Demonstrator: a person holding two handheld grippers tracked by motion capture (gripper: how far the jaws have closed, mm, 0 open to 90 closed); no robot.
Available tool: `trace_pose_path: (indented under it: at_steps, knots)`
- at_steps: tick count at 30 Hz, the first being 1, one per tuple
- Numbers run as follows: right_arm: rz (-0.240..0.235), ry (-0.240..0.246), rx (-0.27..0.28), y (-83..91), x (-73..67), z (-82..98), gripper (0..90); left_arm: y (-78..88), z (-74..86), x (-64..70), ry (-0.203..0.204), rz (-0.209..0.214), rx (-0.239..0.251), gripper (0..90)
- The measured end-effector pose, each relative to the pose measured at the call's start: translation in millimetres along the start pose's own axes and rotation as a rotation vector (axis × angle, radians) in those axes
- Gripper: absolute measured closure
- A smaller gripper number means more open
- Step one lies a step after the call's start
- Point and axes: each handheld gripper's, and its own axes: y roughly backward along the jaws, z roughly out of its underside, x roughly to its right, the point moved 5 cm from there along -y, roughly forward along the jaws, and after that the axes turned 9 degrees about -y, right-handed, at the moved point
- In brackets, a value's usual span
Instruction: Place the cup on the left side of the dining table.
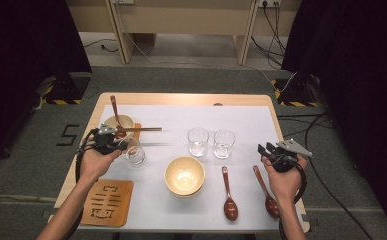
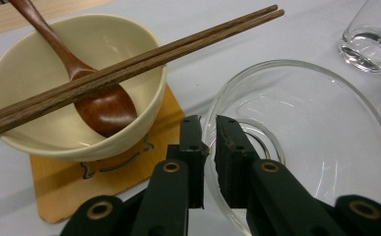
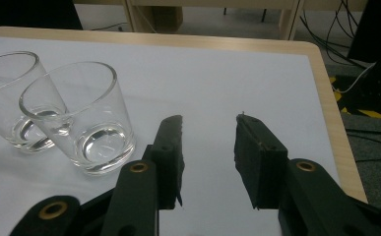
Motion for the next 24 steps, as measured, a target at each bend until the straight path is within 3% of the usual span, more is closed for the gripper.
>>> trace_pose_path:
  at_steps: [10, 24]
  knots:
    - [0.001, 0.003, -0.006, -1.7, -1.2, 1.6, 63.7, -2.9, 12.2, -8.8, 0.026, 0.005, -0.033, 81.2]
    - [0.003, 0.001, -0.003, -0.8, -0.1, 1.2, 63.7, -12.4, 15.0, -7.9, 0.046, 0.023, -0.058, 81.1]
